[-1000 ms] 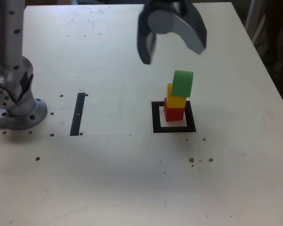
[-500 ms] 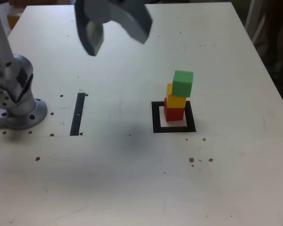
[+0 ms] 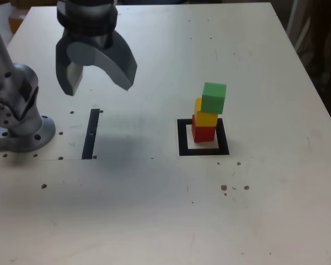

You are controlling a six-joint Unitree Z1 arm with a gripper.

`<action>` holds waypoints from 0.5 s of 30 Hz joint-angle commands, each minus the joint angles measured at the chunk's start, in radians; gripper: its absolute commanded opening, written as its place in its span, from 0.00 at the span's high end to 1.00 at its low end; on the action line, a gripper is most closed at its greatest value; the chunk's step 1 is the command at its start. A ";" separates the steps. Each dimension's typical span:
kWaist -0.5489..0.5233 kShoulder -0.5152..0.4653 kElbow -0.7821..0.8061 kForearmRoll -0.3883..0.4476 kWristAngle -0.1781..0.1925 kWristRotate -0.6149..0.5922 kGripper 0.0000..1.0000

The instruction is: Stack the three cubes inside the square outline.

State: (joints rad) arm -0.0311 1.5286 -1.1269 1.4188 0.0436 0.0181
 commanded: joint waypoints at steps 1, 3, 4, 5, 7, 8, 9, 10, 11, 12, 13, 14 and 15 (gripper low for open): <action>0.015 0.003 0.025 -0.026 0.007 0.003 0.00; 0.025 0.013 0.052 -0.051 0.014 0.005 0.01; 0.027 0.019 0.065 -0.066 0.016 0.007 0.01; 0.024 0.026 0.077 -0.082 0.016 0.007 0.01; 0.016 0.036 0.103 -0.112 0.013 0.007 0.00; 0.012 0.040 0.116 -0.127 0.009 0.007 0.00; 0.007 0.042 0.127 -0.141 0.005 0.007 0.00; 0.003 0.044 0.136 -0.154 0.001 0.006 0.00; 0.000 0.045 0.144 -0.165 -0.002 0.005 0.00; -0.001 0.046 0.150 -0.175 -0.003 0.004 0.00; -0.001 0.047 0.155 -0.184 -0.004 0.003 0.00; -0.001 0.049 0.159 -0.191 -0.005 0.002 0.00; -0.001 0.053 0.164 -0.198 -0.005 0.001 0.00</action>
State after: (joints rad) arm -0.0309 1.5711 -0.9703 1.2315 0.0404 0.0222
